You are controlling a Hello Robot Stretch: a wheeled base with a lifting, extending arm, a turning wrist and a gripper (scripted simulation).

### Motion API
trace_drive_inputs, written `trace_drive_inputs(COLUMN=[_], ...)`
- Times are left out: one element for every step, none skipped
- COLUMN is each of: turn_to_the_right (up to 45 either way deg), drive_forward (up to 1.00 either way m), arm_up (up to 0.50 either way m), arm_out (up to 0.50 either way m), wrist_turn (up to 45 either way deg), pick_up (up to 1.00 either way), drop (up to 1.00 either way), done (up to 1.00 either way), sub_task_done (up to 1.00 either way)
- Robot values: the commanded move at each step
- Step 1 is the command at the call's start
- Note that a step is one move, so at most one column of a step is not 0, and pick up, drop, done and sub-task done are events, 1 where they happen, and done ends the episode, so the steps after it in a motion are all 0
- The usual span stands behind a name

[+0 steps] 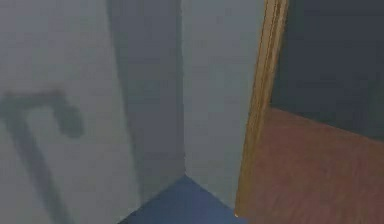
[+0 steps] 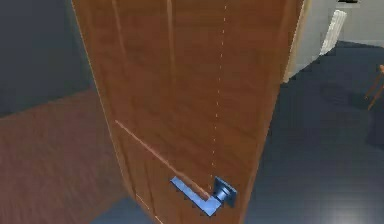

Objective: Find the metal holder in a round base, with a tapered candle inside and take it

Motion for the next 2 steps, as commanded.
trace_drive_inputs(turn_to_the_right=[42.0,0.0], drive_forward=[0.0,1.0], arm_up=[0.0,0.0], arm_out=[0.0,0.0], wrist_turn=[0.0,0.0], pick_up=[0.0,0.0], drop=[0.0,0.0], done=[0.0,0.0], sub_task_done=[0.0,0.0])
